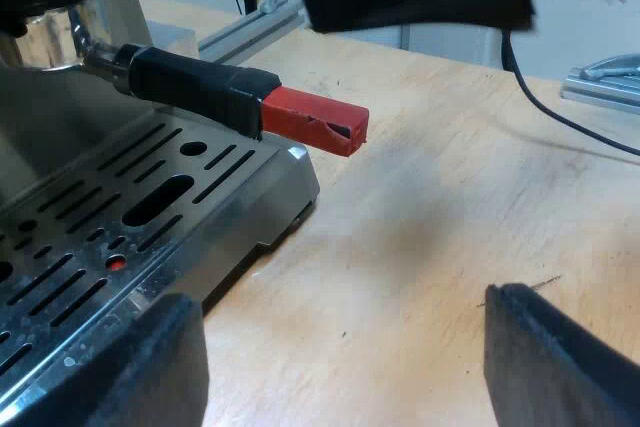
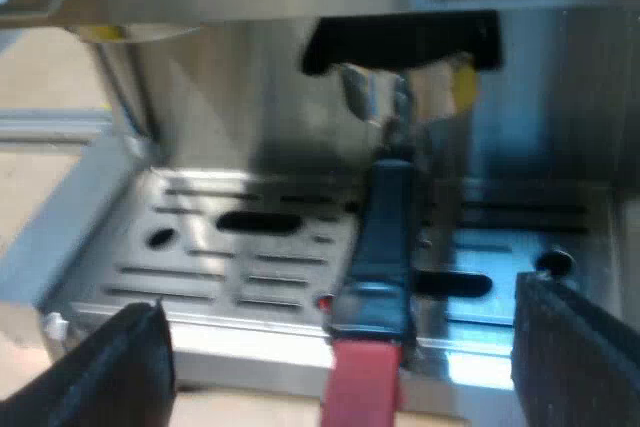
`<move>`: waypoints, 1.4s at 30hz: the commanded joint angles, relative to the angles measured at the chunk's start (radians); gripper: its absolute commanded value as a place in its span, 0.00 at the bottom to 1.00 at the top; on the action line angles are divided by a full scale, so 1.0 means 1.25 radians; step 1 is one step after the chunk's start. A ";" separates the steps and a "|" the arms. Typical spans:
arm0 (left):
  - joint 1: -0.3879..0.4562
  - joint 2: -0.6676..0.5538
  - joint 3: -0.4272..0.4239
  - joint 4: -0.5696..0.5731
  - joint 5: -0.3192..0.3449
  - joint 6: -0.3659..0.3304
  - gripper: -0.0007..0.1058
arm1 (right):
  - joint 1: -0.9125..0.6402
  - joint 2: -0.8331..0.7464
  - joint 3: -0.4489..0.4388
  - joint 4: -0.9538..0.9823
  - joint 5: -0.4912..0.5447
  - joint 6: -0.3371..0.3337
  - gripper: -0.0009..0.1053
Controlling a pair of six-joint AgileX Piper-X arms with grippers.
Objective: Grind coffee beans and then tamp
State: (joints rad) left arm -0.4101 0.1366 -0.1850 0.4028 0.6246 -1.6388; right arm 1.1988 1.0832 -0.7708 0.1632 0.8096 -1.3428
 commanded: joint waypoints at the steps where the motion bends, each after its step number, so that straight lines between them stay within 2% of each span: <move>1: -0.004 0.001 -0.002 -0.009 0.014 0.004 0.58 | -0.048 0.025 -0.040 0.191 -0.113 0.044 0.67; 5: -0.004 0.001 -0.002 -0.009 0.014 0.004 0.58 | -0.072 0.064 -0.077 0.237 -0.156 0.087 0.67; 11: -0.004 0.001 -0.002 -0.009 0.014 0.004 0.58 | -0.075 0.128 -0.123 0.251 -0.155 0.091 0.67; 13: -0.004 0.001 -0.002 -0.009 0.014 0.004 0.58 | -0.083 0.144 -0.132 0.251 -0.158 0.094 0.67; 18: -0.004 0.001 -0.002 -0.009 0.014 0.004 0.58 | -0.122 0.162 -0.135 0.250 -0.200 0.143 0.67; 31: -0.004 0.001 -0.002 -0.009 0.019 0.004 0.58 | -0.156 0.179 -0.106 0.183 -0.218 0.144 0.67; 42: -0.004 0.001 -0.002 -0.009 0.019 0.004 0.58 | -0.168 0.213 -0.102 0.142 -0.220 0.108 0.67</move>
State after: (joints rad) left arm -0.4101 0.1366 -0.1850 0.4028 0.6331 -1.6388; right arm 0.9943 1.3482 -0.8964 0.3472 0.5354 -1.1975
